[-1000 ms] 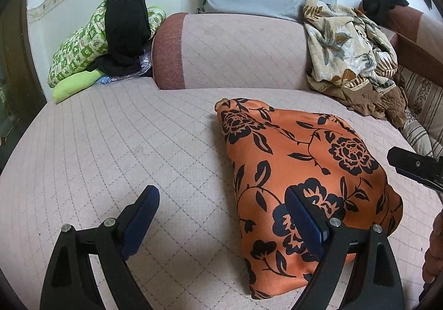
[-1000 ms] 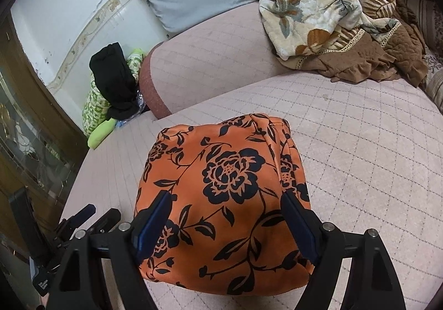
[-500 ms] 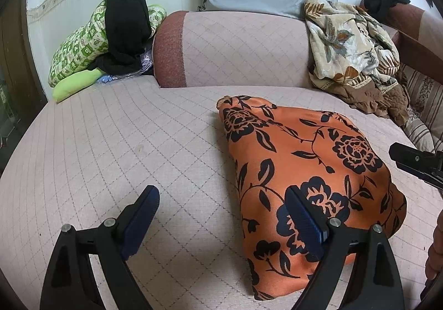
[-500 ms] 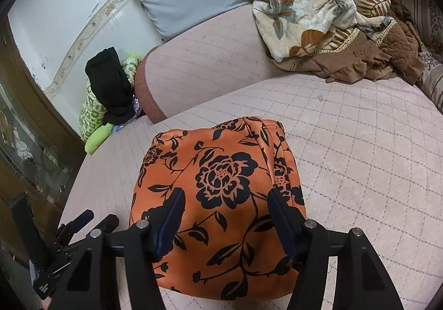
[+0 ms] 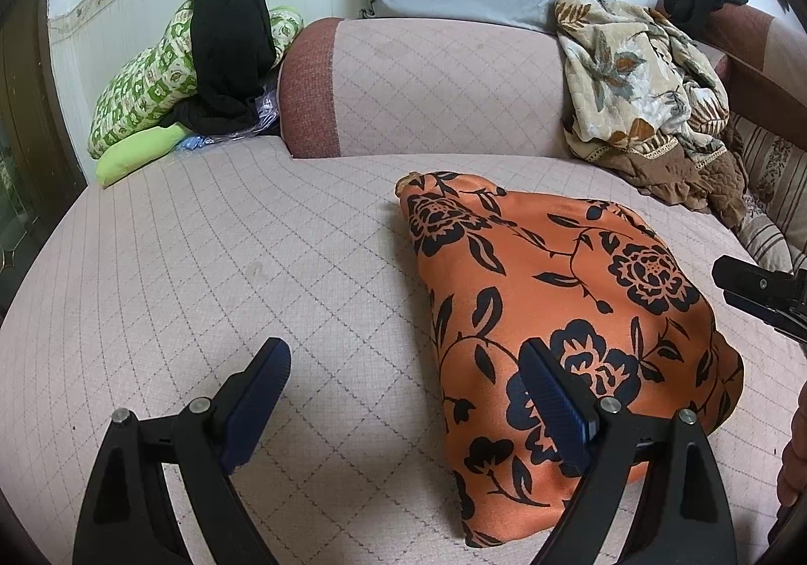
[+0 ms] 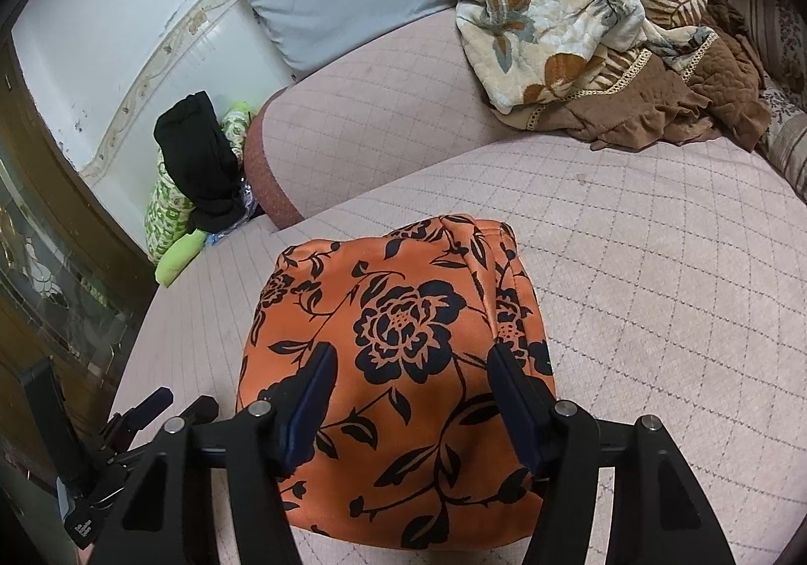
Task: Fold small clothes
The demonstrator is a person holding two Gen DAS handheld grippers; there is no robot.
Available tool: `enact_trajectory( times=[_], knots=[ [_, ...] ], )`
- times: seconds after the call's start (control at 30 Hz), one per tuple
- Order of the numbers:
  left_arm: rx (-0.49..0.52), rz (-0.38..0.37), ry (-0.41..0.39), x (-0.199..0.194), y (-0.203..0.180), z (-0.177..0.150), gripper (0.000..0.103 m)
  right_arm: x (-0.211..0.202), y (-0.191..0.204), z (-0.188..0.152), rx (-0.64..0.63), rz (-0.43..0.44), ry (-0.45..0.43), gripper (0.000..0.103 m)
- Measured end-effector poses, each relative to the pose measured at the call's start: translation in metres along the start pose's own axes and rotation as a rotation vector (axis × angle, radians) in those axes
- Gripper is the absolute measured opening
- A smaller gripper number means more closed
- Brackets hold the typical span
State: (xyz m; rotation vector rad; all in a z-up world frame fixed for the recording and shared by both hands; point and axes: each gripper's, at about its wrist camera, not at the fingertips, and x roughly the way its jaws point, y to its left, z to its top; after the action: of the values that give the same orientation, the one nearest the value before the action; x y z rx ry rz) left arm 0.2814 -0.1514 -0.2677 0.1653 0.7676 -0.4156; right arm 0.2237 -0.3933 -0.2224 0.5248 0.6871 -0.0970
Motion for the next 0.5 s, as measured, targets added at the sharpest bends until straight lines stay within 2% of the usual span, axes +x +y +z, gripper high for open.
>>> enact_trajectory(
  times=[0.5],
  knots=[
    [0.016,0.003,0.007,0.0017,-0.0031,-0.0023,0.092,-0.0046,-0.0026,0.0008,-0.004,0.001,-0.009,0.065]
  ],
)
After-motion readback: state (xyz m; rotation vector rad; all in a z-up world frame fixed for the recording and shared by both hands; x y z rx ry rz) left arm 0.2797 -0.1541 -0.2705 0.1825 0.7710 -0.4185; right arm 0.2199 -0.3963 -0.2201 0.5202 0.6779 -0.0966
